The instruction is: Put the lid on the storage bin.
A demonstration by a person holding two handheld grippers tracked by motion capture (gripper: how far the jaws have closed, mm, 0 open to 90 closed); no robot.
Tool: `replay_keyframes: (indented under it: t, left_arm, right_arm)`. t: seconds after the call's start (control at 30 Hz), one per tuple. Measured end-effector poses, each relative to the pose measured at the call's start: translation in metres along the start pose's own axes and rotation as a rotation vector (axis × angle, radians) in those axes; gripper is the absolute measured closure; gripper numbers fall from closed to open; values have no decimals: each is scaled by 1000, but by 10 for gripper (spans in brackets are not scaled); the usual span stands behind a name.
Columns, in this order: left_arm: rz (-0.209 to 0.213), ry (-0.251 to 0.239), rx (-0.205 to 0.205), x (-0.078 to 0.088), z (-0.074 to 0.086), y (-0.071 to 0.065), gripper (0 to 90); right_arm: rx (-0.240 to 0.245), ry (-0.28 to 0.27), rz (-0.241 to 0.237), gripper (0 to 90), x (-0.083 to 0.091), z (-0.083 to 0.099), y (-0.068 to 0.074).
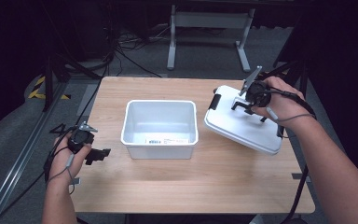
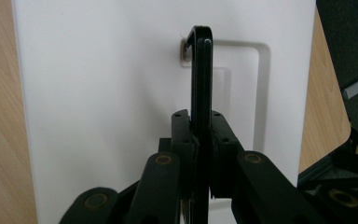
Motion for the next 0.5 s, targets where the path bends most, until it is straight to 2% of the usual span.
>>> replay_keyframes:
  t: [0.33, 0.5]
  left_arm:
    - [2, -9, 5, 1, 0, 0, 210]
    - [10, -11, 2, 1, 0, 0, 208]
  right_arm:
    - [76, -39, -24, 837, 18, -35, 17]
    - [115, -35, -29, 836, 21, -54, 28]
Point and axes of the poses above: each handheld gripper's, and its own axes: x roughly backward along the jaws, z roughly out of its underside, y roughly to its left, the point moved 3 cm from there along -x, roughly forward along the jaws, and after that the axes turned 13 degrees about -x, right-handed, at the moved point
